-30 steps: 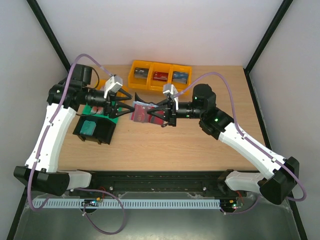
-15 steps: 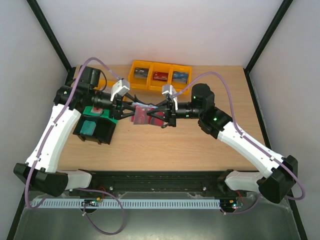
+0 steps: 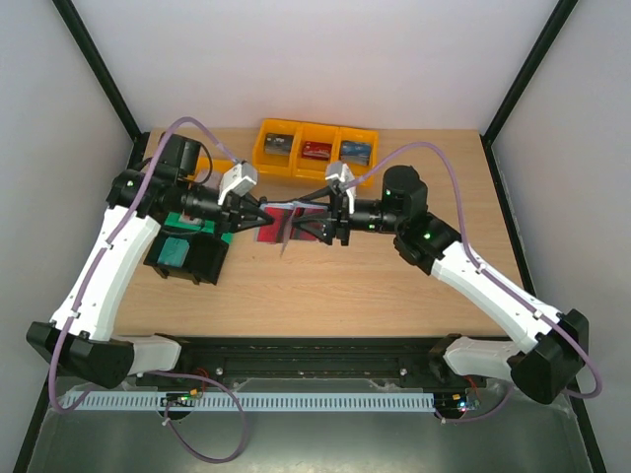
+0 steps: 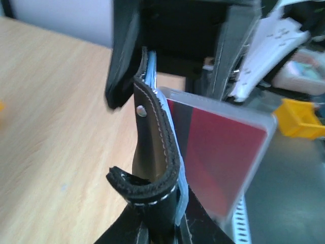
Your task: Take the credit cards out of the card holder
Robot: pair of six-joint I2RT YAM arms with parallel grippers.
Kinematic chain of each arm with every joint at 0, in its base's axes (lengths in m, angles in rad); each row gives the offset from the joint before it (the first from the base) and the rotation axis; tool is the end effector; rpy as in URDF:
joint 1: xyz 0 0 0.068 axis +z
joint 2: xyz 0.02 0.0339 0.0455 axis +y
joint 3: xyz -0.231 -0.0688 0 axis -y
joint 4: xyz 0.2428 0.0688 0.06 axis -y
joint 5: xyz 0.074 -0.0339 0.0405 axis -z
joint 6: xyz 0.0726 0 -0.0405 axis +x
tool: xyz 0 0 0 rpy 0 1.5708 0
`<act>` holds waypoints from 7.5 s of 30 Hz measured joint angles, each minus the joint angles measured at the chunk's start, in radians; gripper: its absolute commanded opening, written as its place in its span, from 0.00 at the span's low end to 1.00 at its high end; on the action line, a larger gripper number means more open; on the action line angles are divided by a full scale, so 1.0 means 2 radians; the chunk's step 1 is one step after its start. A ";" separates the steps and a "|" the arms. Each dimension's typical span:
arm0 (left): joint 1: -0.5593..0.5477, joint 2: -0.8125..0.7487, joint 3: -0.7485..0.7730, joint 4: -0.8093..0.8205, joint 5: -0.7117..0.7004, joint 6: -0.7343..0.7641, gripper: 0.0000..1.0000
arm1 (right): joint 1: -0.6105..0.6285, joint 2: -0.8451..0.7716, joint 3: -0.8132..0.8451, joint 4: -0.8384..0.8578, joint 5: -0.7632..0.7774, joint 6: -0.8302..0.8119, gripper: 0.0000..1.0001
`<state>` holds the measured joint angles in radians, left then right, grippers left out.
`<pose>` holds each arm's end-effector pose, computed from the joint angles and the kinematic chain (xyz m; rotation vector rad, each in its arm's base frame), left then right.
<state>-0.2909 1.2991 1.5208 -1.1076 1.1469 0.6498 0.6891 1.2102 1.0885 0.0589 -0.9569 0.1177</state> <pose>0.2180 -0.1343 0.3675 1.3375 1.5988 -1.1616 0.1956 0.2381 0.3525 -1.2111 1.3292 1.3671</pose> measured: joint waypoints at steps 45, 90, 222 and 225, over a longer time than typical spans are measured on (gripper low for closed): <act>0.022 -0.003 0.000 0.028 0.010 -0.054 0.02 | 0.001 0.020 -0.073 0.199 -0.057 0.145 0.25; 0.018 -0.012 -0.005 0.024 0.033 -0.045 0.05 | 0.006 0.004 -0.049 0.172 -0.049 0.107 0.02; 0.163 0.045 -0.149 0.182 -0.089 -0.214 0.02 | -0.088 0.689 0.581 0.002 0.677 -0.290 0.02; 0.163 0.045 -0.149 0.181 -0.088 -0.214 0.02 | -0.089 0.657 0.560 -0.006 0.635 -0.257 0.01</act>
<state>0.0360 1.3888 1.2224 -0.7456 0.9707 0.2214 0.5102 2.5237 2.2089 0.0475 0.3134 -0.3954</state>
